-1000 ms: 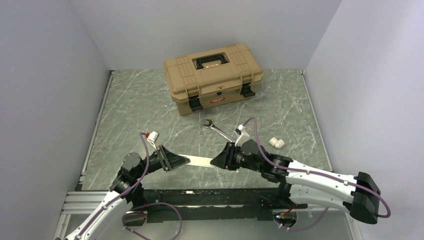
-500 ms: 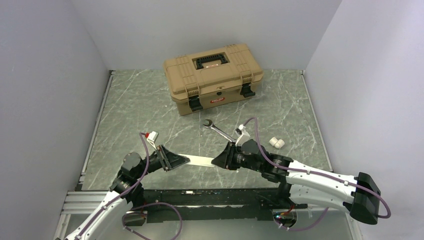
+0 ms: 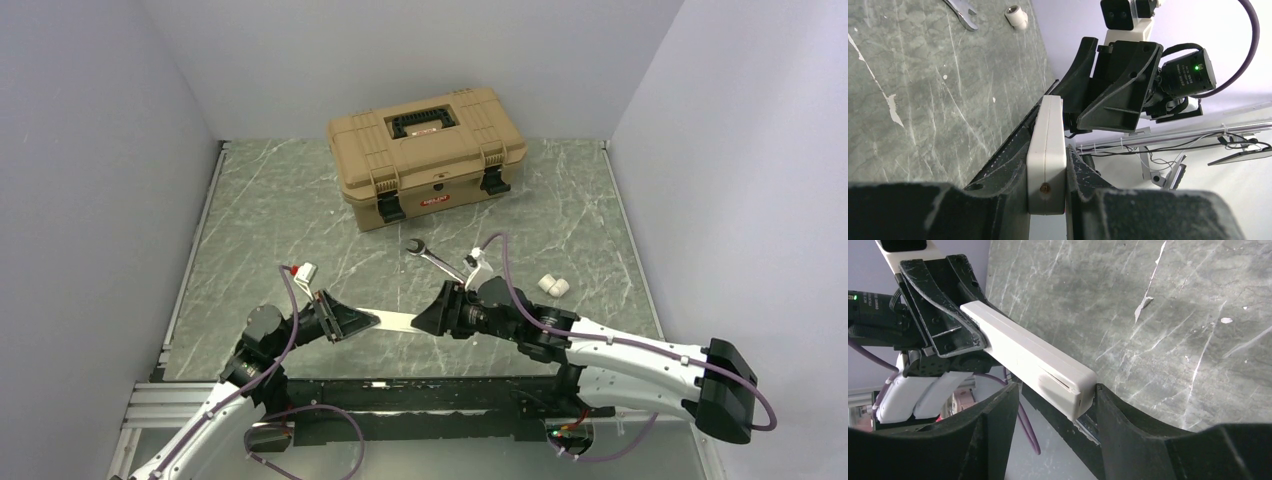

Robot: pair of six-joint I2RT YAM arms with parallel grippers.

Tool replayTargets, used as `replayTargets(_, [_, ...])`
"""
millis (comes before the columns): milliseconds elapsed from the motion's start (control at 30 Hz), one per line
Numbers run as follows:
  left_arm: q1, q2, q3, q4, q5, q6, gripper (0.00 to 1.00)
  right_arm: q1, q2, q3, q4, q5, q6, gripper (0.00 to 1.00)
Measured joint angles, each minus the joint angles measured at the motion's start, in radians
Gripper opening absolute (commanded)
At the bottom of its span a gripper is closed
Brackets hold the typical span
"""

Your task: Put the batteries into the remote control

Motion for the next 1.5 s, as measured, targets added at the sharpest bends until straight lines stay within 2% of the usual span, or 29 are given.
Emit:
replayTargets(300, [0.000, 0.000, 0.000, 0.000, -0.005, 0.000, 0.00, 0.000, 0.036, 0.045, -0.025, 0.000, -0.002, 0.74])
replayTargets(867, [0.001, -0.026, 0.005, -0.050, -0.024, 0.035, 0.00, 0.000, 0.211, 0.208, -0.164, 0.006, -0.017, 0.75])
replayTargets(1067, [0.001, -0.025, 0.005, -0.059, -0.023, 0.034, 0.00, 0.006, 0.239, 0.233, -0.197, 0.008, -0.024, 0.69])
replayTargets(1233, [0.001, -0.026, 0.005, -0.063, -0.023, 0.034, 0.00, 0.007, 0.245, 0.235, -0.210, 0.019, -0.027, 0.59])
replayTargets(1500, [0.005, -0.027, 0.005, -0.071, -0.024, 0.034, 0.00, 0.006, 0.245, 0.235, -0.212, 0.025, -0.027, 0.48])
